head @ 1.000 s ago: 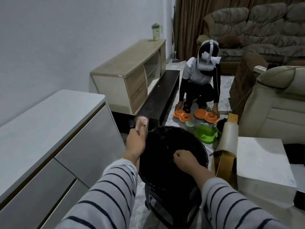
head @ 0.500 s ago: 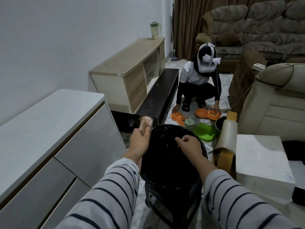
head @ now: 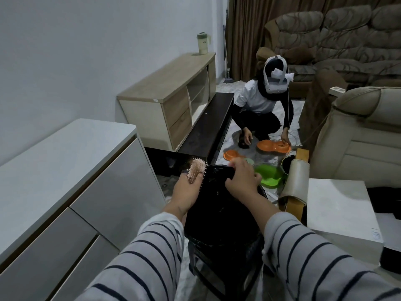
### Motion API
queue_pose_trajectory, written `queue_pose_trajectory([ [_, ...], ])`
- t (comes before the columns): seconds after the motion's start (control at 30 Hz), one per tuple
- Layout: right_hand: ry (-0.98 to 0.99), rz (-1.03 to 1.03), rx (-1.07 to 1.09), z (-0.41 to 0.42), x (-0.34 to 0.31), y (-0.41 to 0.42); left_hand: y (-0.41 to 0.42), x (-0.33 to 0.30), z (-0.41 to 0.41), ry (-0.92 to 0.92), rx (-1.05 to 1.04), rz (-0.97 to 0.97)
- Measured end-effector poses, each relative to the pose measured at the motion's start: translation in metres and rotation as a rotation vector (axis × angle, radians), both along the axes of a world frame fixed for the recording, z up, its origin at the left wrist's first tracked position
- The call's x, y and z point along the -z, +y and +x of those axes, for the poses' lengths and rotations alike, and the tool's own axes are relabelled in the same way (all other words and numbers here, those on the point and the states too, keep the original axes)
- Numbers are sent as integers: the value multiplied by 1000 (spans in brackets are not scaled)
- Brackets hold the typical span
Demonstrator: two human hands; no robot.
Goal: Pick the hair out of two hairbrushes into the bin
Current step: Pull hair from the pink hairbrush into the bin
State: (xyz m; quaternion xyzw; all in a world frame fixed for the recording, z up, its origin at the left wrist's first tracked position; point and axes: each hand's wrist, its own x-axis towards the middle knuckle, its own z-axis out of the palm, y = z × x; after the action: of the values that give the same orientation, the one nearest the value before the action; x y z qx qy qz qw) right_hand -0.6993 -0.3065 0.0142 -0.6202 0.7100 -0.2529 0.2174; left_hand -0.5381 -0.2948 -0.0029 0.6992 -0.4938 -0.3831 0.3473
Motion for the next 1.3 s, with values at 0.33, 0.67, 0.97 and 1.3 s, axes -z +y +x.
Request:
queue_pose_trajectory([
  [0.33, -506, 252, -248, 19, 3, 2, 3, 5, -6, -1, 12, -7],
  [0.67, -1191, 255, -198, 11, -20, 3, 20, 15, 0, 61, -52, 42],
  [0.97, -142, 327, -282, -16, 37, 22, 20, 8, 9, 18, -76, -4],
  [1.3, -106, 335, -252, -24, 11, -1, 15, 20, 24, -86, -14, 23],
])
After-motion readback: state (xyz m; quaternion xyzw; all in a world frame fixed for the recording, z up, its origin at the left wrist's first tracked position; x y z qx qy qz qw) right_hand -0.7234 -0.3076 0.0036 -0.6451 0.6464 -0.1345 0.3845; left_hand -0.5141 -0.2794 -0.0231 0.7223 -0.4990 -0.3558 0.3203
